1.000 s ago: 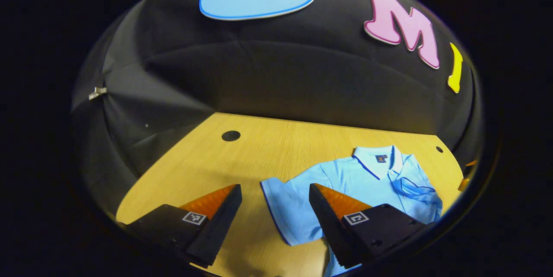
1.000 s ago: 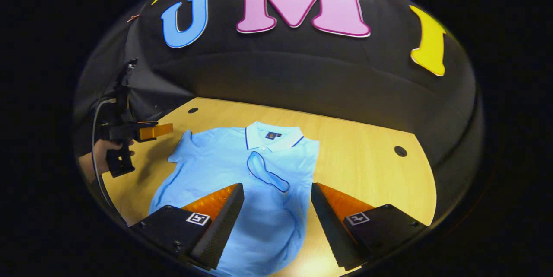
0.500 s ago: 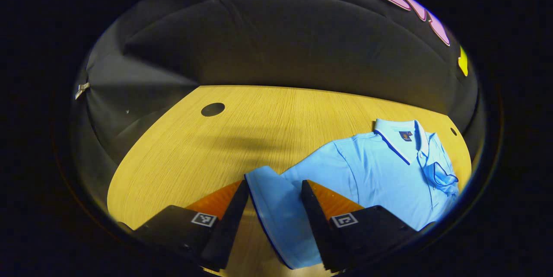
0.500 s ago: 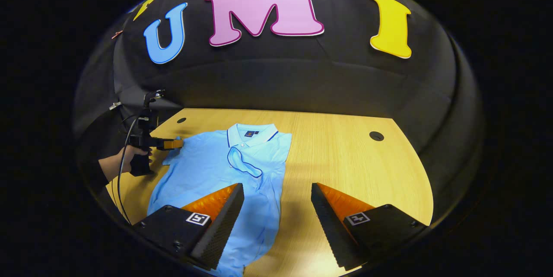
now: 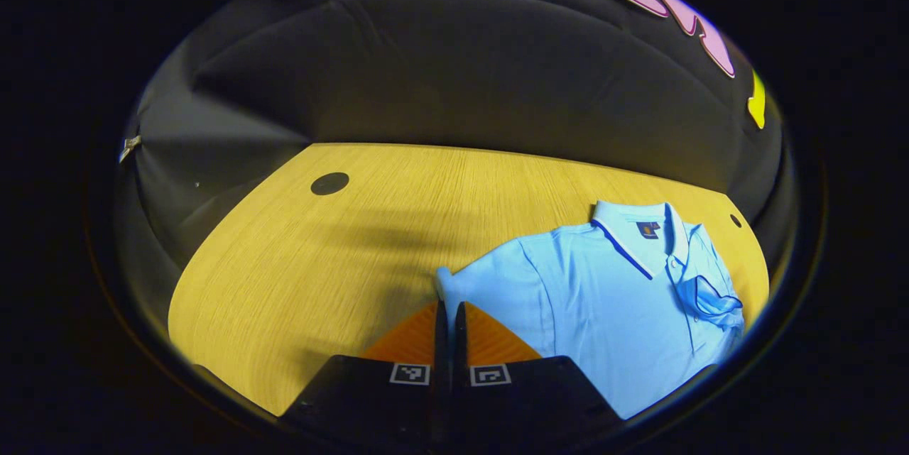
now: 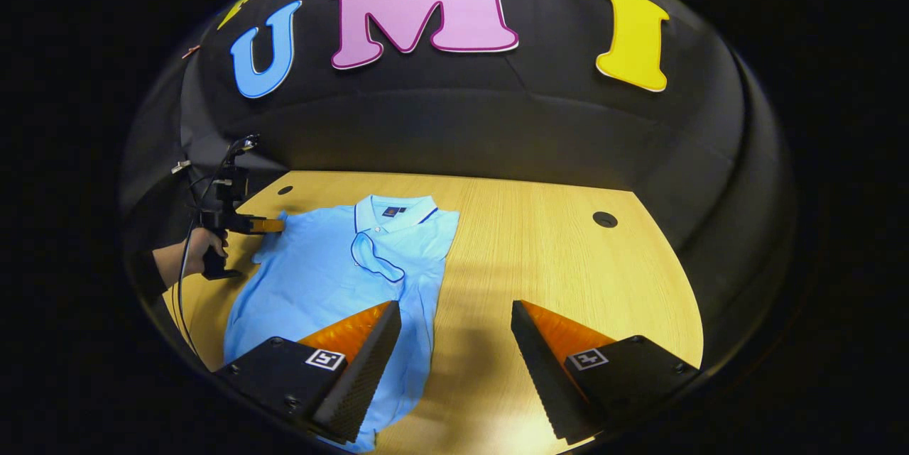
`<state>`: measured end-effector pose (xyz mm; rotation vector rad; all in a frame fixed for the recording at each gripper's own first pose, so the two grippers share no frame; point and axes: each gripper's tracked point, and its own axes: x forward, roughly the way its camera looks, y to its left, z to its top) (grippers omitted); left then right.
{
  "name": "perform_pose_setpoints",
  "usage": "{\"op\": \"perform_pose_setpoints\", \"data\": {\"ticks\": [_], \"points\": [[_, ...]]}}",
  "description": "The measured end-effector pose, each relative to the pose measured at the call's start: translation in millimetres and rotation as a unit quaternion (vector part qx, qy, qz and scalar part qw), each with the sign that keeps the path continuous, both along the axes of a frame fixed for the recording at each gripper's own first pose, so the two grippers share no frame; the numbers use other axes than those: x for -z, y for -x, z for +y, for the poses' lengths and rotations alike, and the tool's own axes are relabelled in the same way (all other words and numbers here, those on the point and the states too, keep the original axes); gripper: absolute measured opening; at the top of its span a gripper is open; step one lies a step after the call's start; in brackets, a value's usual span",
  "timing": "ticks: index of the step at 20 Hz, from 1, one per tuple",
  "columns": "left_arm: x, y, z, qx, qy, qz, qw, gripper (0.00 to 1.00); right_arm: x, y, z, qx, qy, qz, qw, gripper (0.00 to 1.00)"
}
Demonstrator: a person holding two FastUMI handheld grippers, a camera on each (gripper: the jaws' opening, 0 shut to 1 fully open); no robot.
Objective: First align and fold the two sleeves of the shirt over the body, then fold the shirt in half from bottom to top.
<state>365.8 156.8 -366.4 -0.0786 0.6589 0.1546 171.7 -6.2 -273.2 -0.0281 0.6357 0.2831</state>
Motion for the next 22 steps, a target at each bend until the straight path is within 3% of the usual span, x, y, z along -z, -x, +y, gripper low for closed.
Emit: {"op": "perform_pose_setpoints", "data": {"ticks": [5, 11, 15, 18, 19, 22], "points": [[-42, -8, -29, 0.035, -0.016, -0.027, 0.999, 0.06, 5, 2, -1, -0.001, -0.009, 0.010, 1.000, 0.98], [-76, -15, -116, 0.106, -0.042, -0.045, 0.992, 0.06, 6, 1, -1, -0.006, -0.021, 0.010, 1.000, 0.98], [-70, -10, -184, 0.142, 0.003, -0.040, 0.989, 0.06, 15, 7, -11, -0.005, -0.021, 0.016, 1.000, 0.98], [-54, 0, -219, 0.161, 0.038, -0.019, 0.986, 0.12, 23, 17, -15, -0.002, -0.025, 0.028, 0.999, 0.98], [-53, 3, -229, 0.170, 0.056, -0.021, 0.984, 0.05, 25, 22, -16, 0.000, -0.028, 0.030, 0.999, 0.98], [-58, 23, -242, 0.181, 0.085, -0.037, 0.979, 0.60, 28, 36, -15, 0.009, -0.030, 0.036, 0.999, 0.98]]}}
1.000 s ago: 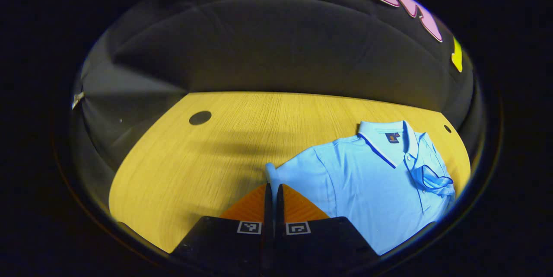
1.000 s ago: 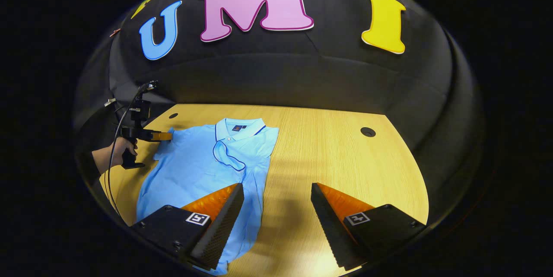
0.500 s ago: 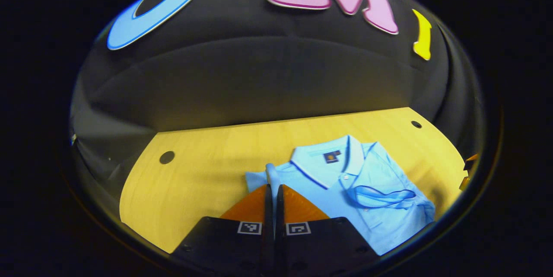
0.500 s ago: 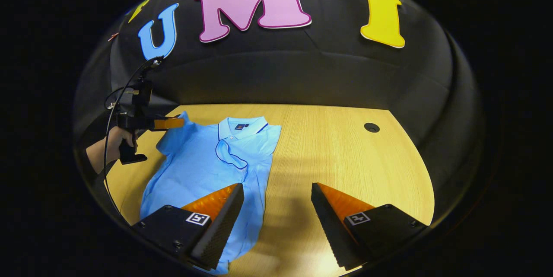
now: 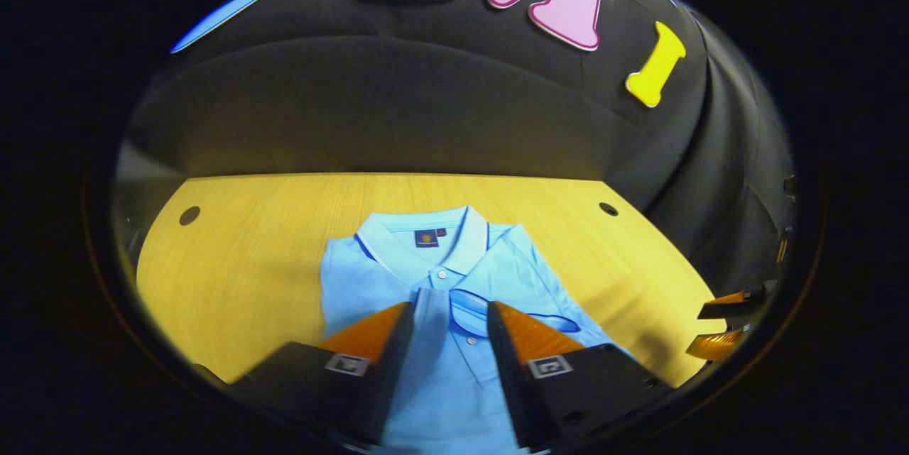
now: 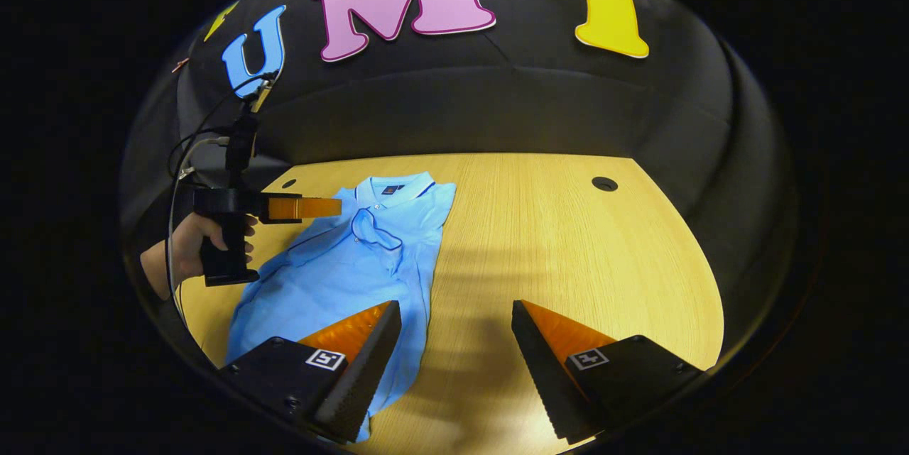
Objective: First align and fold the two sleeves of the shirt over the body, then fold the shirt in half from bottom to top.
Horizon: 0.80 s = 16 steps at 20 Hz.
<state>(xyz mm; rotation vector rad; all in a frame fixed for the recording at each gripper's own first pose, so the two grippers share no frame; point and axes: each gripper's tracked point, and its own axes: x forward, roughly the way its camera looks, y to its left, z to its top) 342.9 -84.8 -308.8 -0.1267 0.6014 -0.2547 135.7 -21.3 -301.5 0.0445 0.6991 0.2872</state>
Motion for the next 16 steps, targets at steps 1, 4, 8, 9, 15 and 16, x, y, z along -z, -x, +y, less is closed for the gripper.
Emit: {"op": "perform_pose_setpoints", "data": {"ticks": [1, 4, 8, 9, 15, 16], "points": [[-4, 11, 3, -0.002, -0.002, -0.006, 1.000, 0.78, 1, 6, 2, 0.003, 0.000, 0.001, 1.000, 0.98], [-16, 53, 18, -0.011, -0.014, -0.020, 1.000, 0.98, 3, 25, 12, 0.007, -0.004, 0.010, 1.000, 1.00], [-31, 140, 49, -0.024, -0.035, -0.023, 0.999, 0.97, -1, 60, 32, 0.009, -0.016, 0.021, 1.000, 1.00], [-32, 160, 55, -0.029, -0.040, -0.024, 0.998, 0.97, -1, 70, 38, 0.009, -0.017, 0.024, 1.000, 1.00], [0, 272, 66, -0.049, -0.032, 0.029, 0.998, 0.98, 15, 144, 71, 0.011, -0.039, 0.066, 0.997, 1.00], [8, 288, 66, -0.049, -0.040, 0.037, 0.997, 0.98, 18, 155, 75, 0.010, -0.041, 0.072, 0.997, 1.00]]}}
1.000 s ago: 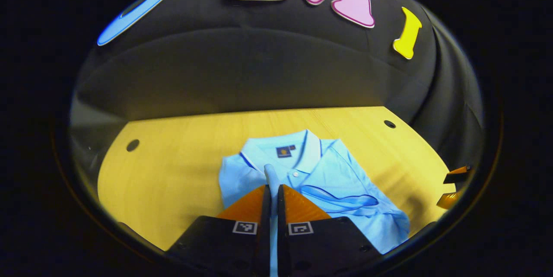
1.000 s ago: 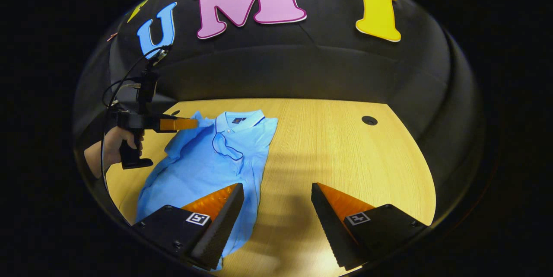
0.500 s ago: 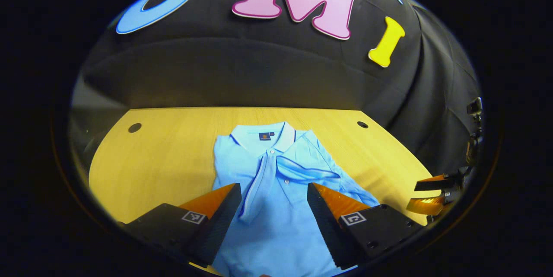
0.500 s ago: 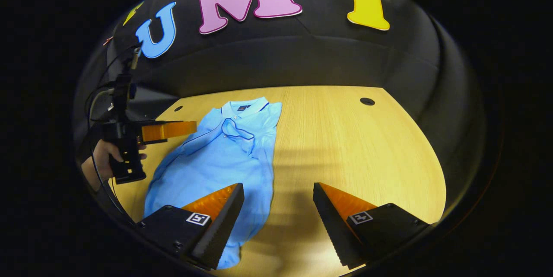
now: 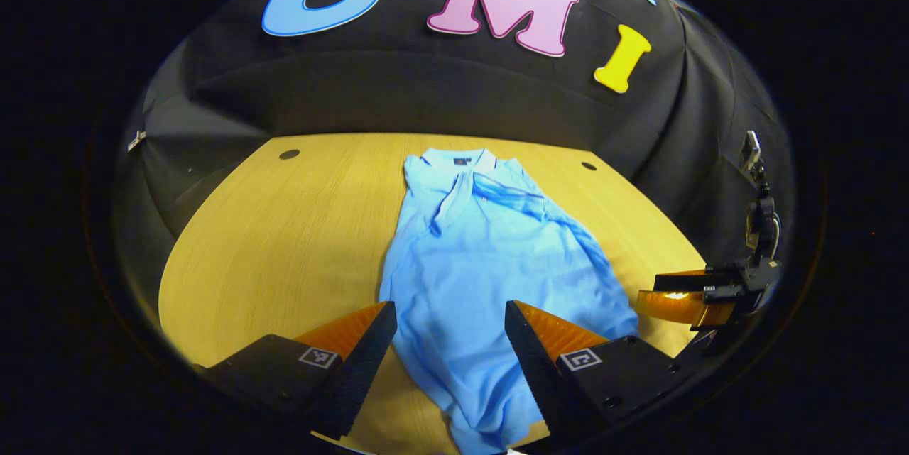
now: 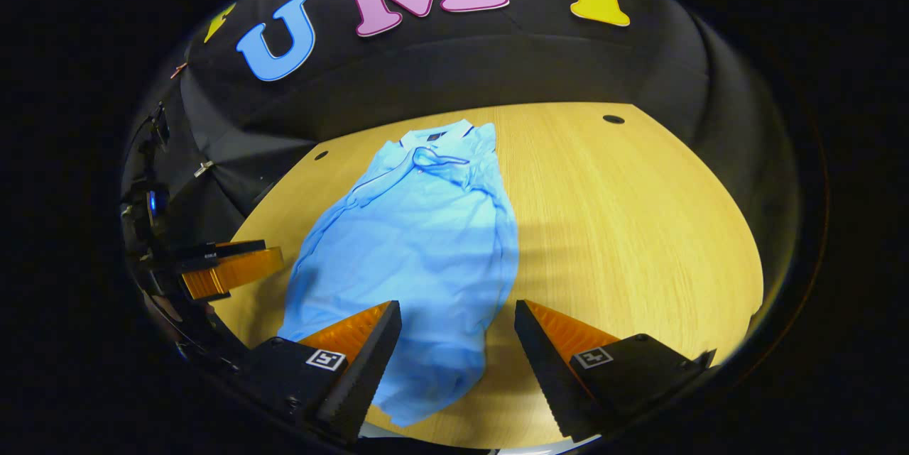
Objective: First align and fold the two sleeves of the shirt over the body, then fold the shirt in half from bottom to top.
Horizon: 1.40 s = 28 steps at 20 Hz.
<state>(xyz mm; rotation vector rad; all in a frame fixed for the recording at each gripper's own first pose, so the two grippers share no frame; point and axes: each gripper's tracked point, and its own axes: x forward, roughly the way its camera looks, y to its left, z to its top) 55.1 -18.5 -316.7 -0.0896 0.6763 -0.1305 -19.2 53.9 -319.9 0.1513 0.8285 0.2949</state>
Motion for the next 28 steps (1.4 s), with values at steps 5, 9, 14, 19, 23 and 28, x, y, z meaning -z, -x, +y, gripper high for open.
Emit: {"op": "perform_pose_setpoints", "data": {"ticks": [5, 9, 14, 19, 23, 28], "points": [[39, 73, -10, 0.004, -0.015, 0.041, 0.999, 0.98, 17, 46, 11, -0.003, 0.008, 0.022, 1.000, 1.00], [57, 97, -15, -0.010, -0.014, 0.058, 0.998, 0.98, 28, 65, 12, 0.004, 0.015, 0.036, 0.999, 1.00], [75, 104, -16, -0.012, -0.061, 0.061, 0.996, 0.98, 41, 76, 14, 0.002, 0.039, 0.039, 0.998, 0.99], [75, 95, -37, -0.016, -0.052, 0.037, 0.998, 0.56, 47, 73, 18, 0.002, 0.076, 0.034, 0.997, 0.47], [74, 90, -41, -0.022, -0.016, 0.024, 0.999, 0.07, 47, 69, 22, 0.011, 0.005, 0.066, 0.998, 0.07], [74, 83, -41, -0.024, -0.021, 0.030, 0.999, 0.07, 48, 68, 22, 0.005, -0.009, 0.070, 0.997, 0.05]]}}
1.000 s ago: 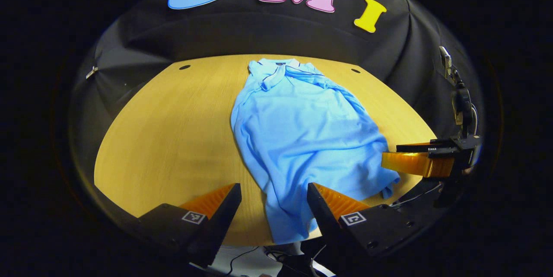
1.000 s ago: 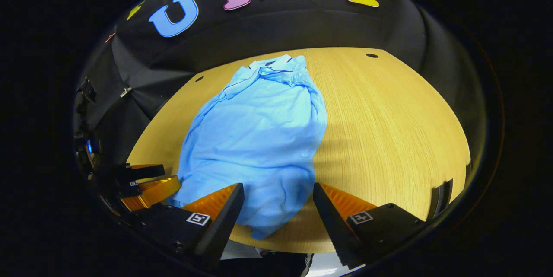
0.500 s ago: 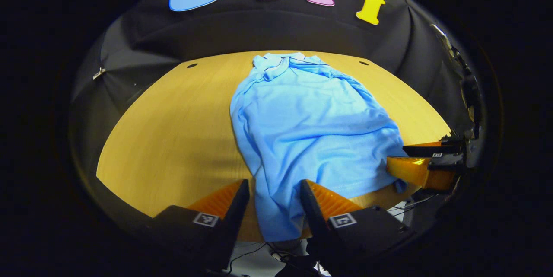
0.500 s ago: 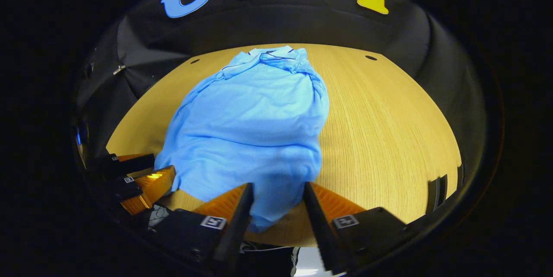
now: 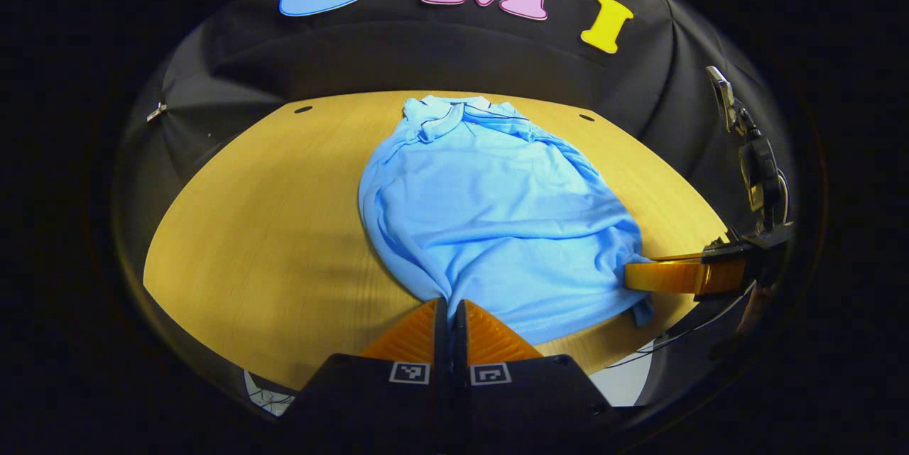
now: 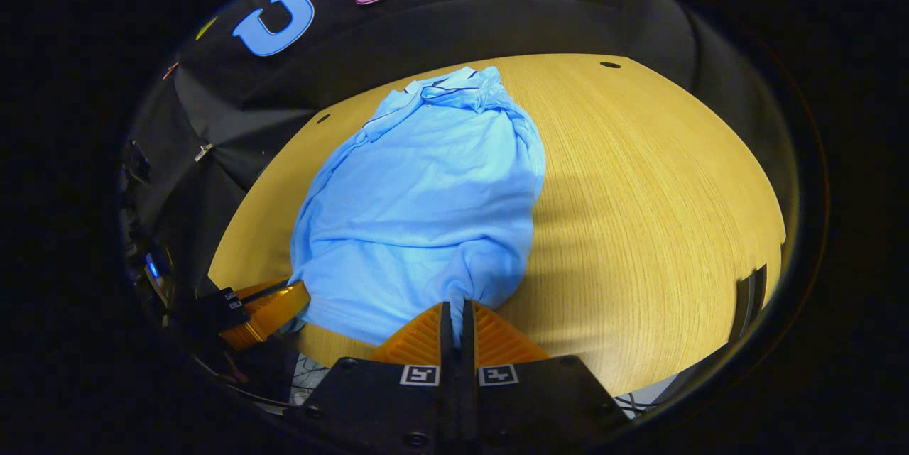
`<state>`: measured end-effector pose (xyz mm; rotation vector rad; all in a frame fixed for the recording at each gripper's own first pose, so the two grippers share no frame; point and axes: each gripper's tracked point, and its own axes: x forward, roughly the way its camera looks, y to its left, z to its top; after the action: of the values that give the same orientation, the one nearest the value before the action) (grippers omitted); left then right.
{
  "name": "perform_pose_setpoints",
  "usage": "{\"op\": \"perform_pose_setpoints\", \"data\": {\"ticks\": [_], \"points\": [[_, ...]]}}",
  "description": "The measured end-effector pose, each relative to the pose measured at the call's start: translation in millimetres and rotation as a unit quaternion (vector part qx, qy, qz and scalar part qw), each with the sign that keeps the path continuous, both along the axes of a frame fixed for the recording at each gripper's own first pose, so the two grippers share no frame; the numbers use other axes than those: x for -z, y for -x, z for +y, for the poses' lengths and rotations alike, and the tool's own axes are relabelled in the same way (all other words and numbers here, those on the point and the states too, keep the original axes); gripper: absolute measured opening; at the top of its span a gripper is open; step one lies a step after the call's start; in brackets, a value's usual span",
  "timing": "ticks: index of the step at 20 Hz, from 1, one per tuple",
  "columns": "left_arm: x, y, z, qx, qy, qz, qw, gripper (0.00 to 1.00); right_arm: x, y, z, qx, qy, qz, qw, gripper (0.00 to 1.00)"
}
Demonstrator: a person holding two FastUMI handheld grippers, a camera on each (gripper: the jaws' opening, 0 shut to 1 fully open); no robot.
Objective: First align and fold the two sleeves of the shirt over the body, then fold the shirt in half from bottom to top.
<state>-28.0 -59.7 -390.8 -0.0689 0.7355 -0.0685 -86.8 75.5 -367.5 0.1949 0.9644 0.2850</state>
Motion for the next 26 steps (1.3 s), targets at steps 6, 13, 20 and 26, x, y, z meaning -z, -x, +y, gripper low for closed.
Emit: {"op": "perform_pose_setpoints", "data": {"ticks": [6, 13, 20, 26], "points": [[-2, -9, -4, -0.014, 0.005, 0.012, 1.000, 0.06, -1, -18, 0, -0.009, 0.000, 0.008, 1.000, 0.05], [-64, -62, -6, -0.027, 0.017, -0.011, 0.999, 0.06, -49, -90, 3, -0.024, -0.010, -0.033, 0.999, 0.05], [-147, -158, 1, -0.039, 0.018, -0.062, 0.997, 0.06, -105, -184, 15, -0.039, -0.027, -0.073, 0.996, 0.05], [-188, -249, 16, -0.053, 0.013, -0.098, 0.994, 0.06, -136, -276, 31, -0.055, -0.041, -0.113, 0.991, 0.05]]}}
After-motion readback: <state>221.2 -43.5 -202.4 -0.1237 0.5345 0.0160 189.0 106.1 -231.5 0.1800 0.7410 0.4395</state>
